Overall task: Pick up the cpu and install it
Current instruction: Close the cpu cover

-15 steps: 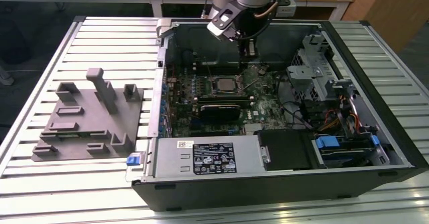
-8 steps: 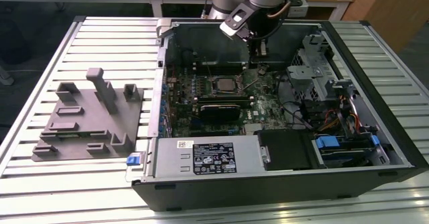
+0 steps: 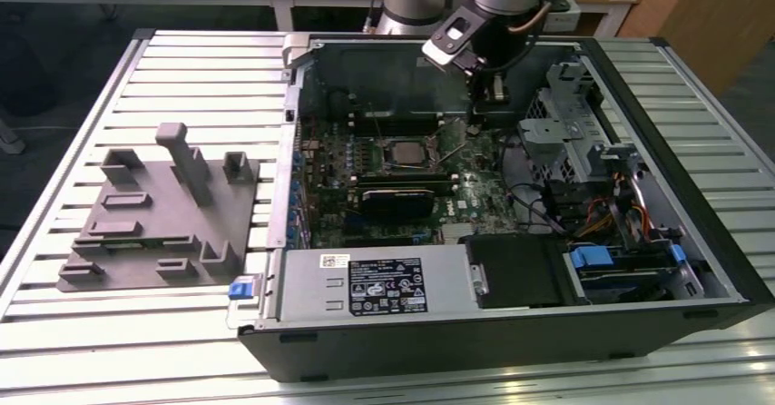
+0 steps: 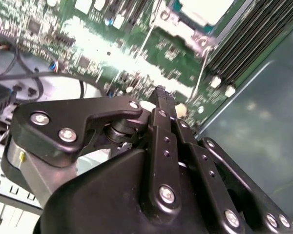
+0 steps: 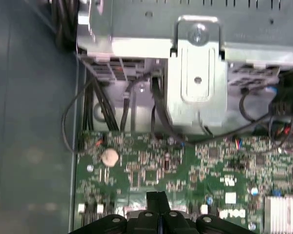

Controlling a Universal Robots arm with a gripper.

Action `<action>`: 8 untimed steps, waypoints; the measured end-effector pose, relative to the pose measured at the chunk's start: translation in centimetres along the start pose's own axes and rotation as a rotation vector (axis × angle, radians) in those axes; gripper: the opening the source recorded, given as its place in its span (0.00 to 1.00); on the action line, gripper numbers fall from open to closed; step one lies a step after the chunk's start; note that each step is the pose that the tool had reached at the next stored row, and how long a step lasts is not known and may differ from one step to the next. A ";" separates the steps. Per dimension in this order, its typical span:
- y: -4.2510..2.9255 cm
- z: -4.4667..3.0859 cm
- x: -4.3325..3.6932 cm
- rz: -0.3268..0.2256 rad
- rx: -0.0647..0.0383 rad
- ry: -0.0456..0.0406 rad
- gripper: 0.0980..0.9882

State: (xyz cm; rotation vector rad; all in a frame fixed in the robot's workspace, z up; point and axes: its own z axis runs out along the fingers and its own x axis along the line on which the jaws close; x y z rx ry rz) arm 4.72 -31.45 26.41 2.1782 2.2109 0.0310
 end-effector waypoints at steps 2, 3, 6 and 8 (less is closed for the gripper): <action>0.47 0.05 0.00 0.000 0.000 0.0002 0.01; 0.59 0.08 0.00 0.000 0.000 0.0002 0.01; 0.72 0.27 -0.01 0.000 0.000 0.0001 0.01; 0.77 0.44 -0.01 0.000 0.000 0.0001 0.01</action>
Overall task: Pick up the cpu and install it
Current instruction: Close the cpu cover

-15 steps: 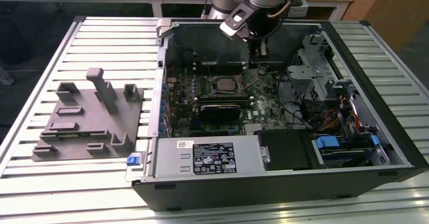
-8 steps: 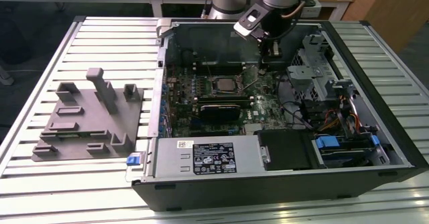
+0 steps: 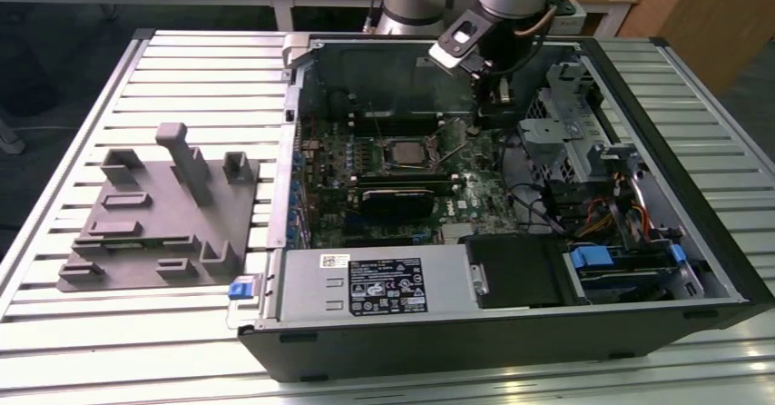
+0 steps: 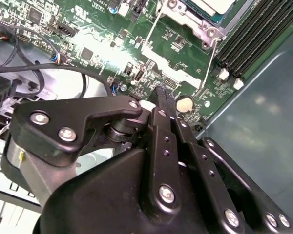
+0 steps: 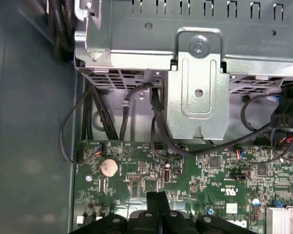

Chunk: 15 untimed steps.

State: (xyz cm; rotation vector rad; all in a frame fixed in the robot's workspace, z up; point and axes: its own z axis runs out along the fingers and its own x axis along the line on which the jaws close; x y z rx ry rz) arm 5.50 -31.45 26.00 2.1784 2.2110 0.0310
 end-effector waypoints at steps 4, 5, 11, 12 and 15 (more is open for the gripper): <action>0.02 0.49 0.00 0.000 0.000 0.0000 0.01; 0.03 0.64 0.01 0.000 0.000 0.0000 0.01; 0.03 1.49 0.01 0.000 0.000 -0.0001 0.01; 0.03 1.63 0.02 0.001 0.000 0.0000 0.01; 0.02 1.97 0.02 0.001 0.000 0.0000 0.01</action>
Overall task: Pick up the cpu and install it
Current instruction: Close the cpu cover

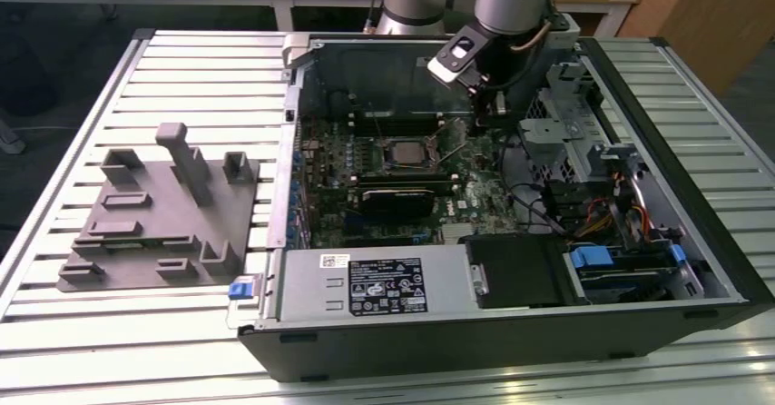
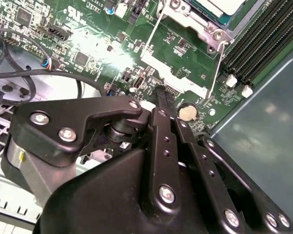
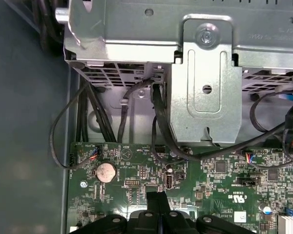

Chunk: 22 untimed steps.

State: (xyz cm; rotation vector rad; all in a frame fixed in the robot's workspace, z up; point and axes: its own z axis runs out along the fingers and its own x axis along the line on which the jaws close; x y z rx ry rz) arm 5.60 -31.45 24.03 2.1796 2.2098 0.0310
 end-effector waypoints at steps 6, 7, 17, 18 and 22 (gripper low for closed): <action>-0.04 0.11 0.00 0.000 0.000 0.0000 0.01; -0.09 0.11 0.00 0.000 0.000 0.0000 0.01; -1.26 0.07 0.02 0.000 0.000 0.0002 0.01; -1.45 0.06 0.02 0.000 0.000 0.0002 0.01; -2.28 0.03 0.03 0.001 0.000 0.0002 0.01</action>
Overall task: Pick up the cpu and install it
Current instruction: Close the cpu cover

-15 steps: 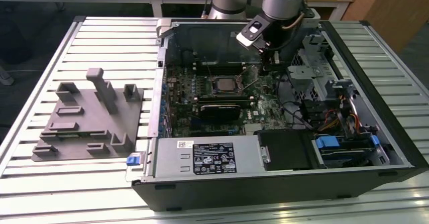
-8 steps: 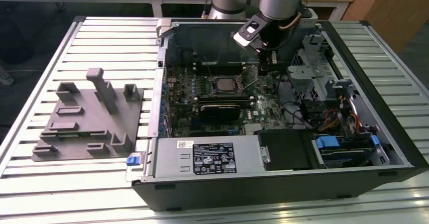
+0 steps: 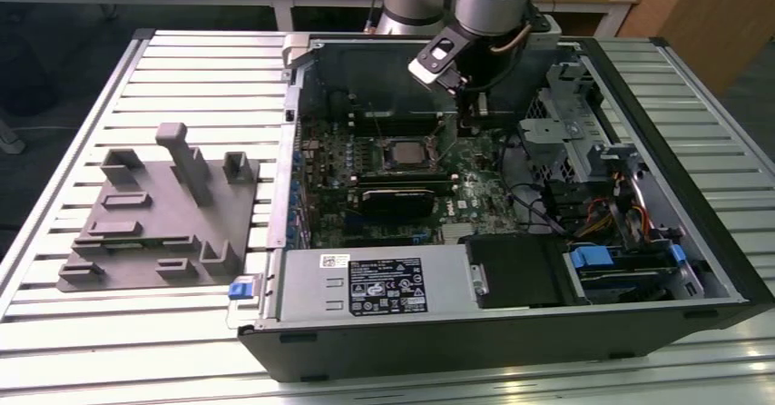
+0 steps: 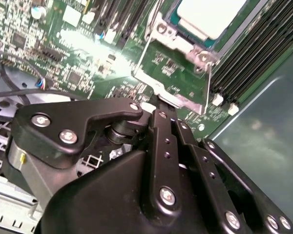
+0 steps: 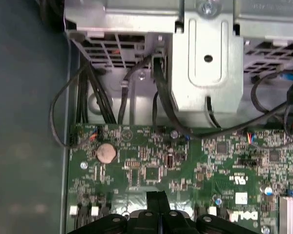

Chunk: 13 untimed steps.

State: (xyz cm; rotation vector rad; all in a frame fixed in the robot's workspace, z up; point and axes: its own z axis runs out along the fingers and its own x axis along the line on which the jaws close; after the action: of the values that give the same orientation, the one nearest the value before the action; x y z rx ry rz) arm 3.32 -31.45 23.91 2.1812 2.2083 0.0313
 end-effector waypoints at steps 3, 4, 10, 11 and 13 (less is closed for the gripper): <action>-0.75 -0.03 0.01 0.001 0.000 -0.0001 0.01; -1.02 -0.04 0.01 0.002 0.000 -0.0001 0.01; -2.91 -0.12 0.03 0.006 -0.001 -0.0002 0.01; -3.20 -0.13 0.04 0.007 -0.001 -0.0003 0.01; -3.85 -0.16 0.05 0.009 -0.001 -0.0004 0.01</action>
State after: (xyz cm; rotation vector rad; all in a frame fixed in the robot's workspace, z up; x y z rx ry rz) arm -0.53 -31.44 23.91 2.1900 2.1979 0.0326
